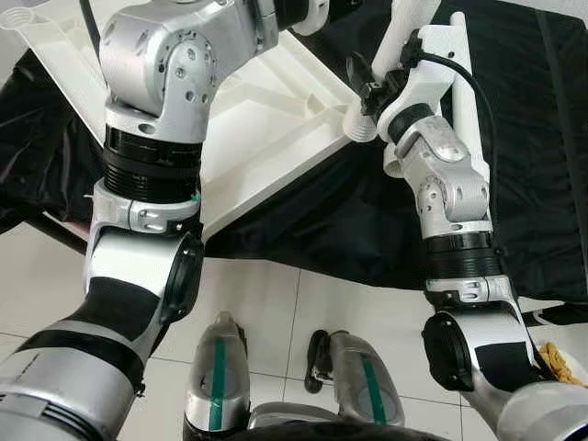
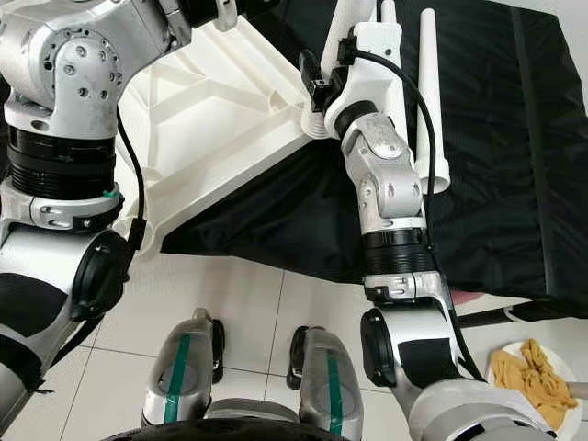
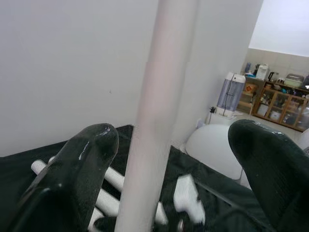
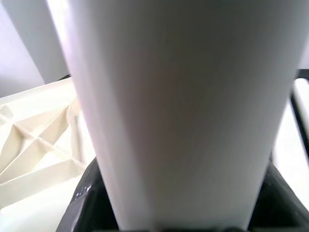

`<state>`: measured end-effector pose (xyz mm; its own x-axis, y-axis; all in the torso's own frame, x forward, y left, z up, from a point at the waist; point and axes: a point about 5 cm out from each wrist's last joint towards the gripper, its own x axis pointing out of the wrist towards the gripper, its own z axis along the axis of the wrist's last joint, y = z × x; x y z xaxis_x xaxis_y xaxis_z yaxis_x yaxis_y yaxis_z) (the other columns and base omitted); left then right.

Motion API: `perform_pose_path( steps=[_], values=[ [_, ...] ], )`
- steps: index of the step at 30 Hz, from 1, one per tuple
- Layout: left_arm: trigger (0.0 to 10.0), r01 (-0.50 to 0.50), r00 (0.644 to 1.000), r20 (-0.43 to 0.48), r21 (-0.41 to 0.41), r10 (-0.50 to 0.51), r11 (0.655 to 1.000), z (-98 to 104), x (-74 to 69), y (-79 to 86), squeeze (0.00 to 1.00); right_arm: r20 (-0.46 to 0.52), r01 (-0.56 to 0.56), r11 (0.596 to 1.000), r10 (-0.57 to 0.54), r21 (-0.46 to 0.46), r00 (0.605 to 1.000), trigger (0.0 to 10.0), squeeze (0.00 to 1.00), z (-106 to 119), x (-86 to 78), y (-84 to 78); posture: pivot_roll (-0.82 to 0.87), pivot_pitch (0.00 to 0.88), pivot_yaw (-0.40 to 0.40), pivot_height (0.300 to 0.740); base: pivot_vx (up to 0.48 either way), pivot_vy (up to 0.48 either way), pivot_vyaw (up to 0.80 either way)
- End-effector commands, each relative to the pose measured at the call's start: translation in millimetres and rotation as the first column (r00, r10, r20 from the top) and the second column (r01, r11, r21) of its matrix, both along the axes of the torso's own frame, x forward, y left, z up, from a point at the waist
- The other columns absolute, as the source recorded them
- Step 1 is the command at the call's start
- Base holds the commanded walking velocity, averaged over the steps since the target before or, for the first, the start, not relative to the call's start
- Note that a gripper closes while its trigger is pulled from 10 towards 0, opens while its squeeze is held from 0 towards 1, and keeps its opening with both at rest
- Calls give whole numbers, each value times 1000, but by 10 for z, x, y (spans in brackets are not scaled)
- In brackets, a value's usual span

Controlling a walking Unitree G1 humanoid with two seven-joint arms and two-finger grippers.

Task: Building children table

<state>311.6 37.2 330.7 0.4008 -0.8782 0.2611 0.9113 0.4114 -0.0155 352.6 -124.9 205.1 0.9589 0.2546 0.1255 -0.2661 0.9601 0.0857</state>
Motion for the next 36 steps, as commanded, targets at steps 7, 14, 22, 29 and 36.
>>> perform_pose_path(
  steps=[7,14,22,29,36],
  values=[
    [10000,-139,989,-38,93,144,986,-261,48,67,0,46,35,999,-35,-5,998,10000,0,85,51,-88,126,36,-44,740,0,0,0],
    [10000,-175,976,-99,162,192,971,-568,70,53,0,83,39,999,-38,-18,996,10000,0,124,80,-142,131,33,-48,740,0,0,0],
    [10000,-229,946,-157,292,283,929,-959,123,46,0,110,32,999,-29,-29,994,10000,0,149,91,-170,130,22,-49,740,0,0,0],
    [10000,-277,906,-186,417,380,865,-1285,200,57,0,131,30,999,-27,-25,991,10000,0,172,92,-175,126,13,-46,740,0,0,0],
    [10000,-290,889,-168,515,427,807,-1541,210,9,0,150,36,999,-30,-35,988,10000,0,169,98,-208,120,9,-43,740,0,0,0]
  ],
)
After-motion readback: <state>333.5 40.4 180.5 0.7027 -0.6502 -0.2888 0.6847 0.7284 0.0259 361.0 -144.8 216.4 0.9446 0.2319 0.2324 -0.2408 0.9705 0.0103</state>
